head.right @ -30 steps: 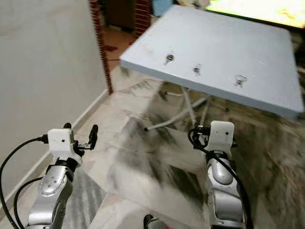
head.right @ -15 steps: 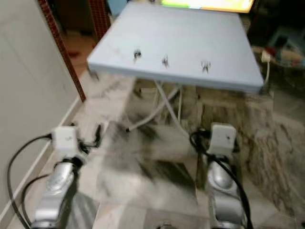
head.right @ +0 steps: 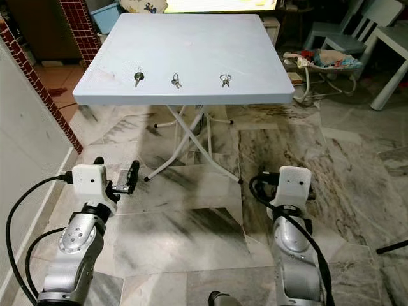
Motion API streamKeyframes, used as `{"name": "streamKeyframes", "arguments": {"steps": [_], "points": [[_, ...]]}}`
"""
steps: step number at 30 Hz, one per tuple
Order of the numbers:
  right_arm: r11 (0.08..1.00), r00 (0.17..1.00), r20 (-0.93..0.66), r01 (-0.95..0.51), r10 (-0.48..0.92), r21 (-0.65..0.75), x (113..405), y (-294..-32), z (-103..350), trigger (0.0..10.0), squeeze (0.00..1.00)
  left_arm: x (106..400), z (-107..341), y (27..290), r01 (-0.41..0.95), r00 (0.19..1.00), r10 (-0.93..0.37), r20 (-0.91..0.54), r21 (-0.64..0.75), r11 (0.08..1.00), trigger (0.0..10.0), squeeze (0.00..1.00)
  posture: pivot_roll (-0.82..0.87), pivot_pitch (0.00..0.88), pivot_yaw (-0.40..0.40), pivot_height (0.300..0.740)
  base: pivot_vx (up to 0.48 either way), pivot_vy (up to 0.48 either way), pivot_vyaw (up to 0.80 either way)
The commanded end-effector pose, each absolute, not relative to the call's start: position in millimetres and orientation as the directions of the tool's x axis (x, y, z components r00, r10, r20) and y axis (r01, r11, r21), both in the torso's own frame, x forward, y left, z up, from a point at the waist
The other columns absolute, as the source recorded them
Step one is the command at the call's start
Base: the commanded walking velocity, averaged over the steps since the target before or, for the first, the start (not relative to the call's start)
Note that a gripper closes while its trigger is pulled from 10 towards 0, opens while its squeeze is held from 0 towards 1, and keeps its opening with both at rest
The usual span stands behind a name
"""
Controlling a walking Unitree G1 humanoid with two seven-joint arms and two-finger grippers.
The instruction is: Hang keys on a hook
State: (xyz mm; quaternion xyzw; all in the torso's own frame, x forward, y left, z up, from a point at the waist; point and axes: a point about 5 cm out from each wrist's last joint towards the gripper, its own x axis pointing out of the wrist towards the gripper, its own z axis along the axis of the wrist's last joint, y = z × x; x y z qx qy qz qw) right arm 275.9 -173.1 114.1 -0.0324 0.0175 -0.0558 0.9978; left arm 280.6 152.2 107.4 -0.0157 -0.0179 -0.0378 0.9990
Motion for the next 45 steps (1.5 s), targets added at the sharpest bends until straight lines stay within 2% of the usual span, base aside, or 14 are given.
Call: {"name": "streamKeyframes", "arguments": {"steps": [1,16,22,25,37,41,45], "points": [[0.995,0.997,0.021,0.079,-0.078,-0.067,278,-166,126,10.0,0.00,282,113,154,0.082,0.995,-0.081,0.055,-0.028,0.996,10.0,0.00,-0.06,0.125,0.026,0.740,0.322,0.000,0.00],[0.999,0.999,-0.020,0.045,-0.045,0.013,278,-161,119,10.0,0.00,281,109,155,0.083,0.996,-0.081,0.041,-0.032,0.996,10.0,0.00,-0.06,0.130,0.029,0.740,0.401,0.000,0.00],[0.998,0.999,0.024,0.042,-0.041,-0.053,279,-158,124,10.0,0.00,281,108,154,0.084,0.996,-0.083,0.036,-0.032,0.996,10.0,0.00,-0.06,0.130,0.027,0.740,0.421,0.000,0.00],[1.000,0.999,0.044,0.013,-0.013,-0.001,281,-155,127,10.0,0.00,280,108,152,0.089,0.996,-0.088,0.034,-0.034,0.995,10.0,0.00,-0.06,0.130,0.025,0.740,0.424,0.000,0.00],[1.000,1.000,0.019,0.008,-0.008,-0.006,281,-152,125,10.0,0.00,280,107,152,0.093,0.995,-0.092,0.030,-0.032,0.995,10.0,0.00,-0.05,0.125,0.025,0.740,0.425,0.000,0.00],[0.997,0.999,0.036,0.035,-0.033,-0.062,281,-155,125,10.0,0.00,280,107,151,0.093,0.995,-0.092,0.028,-0.032,0.995,10.0,0.00,-0.05,0.127,0.020,0.740,0.431,0.000,0.00],[0.999,0.998,0.064,0.008,-0.005,-0.044,282,-152,130,10.0,0.00,279,107,151,0.097,0.995,-0.096,0.032,-0.031,0.995,10.0,0.00,-0.05,0.124,0.017,0.740,0.422,0.000,0.00]]}}
